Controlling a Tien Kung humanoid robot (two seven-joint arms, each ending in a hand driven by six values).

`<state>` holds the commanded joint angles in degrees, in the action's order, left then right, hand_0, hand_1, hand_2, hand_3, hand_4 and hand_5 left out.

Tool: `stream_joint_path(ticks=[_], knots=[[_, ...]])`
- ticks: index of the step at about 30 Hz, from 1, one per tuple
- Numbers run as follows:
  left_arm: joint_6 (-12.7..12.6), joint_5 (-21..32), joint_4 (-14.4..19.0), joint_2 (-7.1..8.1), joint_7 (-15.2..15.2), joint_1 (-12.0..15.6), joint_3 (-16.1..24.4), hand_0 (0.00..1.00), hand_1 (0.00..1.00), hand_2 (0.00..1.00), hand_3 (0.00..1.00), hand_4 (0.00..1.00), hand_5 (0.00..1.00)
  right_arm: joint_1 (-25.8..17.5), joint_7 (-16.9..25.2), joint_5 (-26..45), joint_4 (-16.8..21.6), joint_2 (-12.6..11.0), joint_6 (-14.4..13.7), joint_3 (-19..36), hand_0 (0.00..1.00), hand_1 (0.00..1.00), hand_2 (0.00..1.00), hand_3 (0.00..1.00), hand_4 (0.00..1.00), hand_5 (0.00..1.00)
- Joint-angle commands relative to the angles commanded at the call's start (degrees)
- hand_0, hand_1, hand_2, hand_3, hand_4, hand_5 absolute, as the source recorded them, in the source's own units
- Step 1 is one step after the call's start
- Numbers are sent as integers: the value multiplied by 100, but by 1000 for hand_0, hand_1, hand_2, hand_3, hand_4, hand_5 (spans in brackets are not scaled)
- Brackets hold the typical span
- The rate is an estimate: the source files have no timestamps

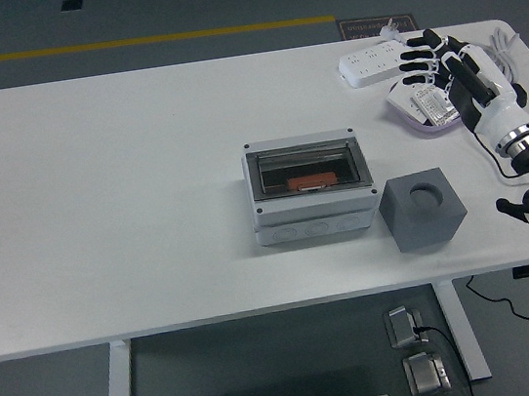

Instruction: Fetch the battery,place it into the box,close the lid of the box

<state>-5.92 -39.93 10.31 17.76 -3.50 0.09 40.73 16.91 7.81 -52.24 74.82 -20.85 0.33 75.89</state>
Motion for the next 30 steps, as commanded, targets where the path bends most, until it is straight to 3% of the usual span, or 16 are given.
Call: stream_joint_path(ticks=[7, 30], knots=[[10, 224, 0, 0, 91, -82, -183, 454, 581, 544, 537, 321, 2, 5, -29, -26, 49, -13, -2, 40, 586, 609, 628, 630, 810, 664], [63, 258, 0, -81, 51, 34, -48, 455, 579, 544, 538, 322, 2, -309, -139, -294, 273, -54, -42, 397, 600, 618, 637, 633, 857, 695]])
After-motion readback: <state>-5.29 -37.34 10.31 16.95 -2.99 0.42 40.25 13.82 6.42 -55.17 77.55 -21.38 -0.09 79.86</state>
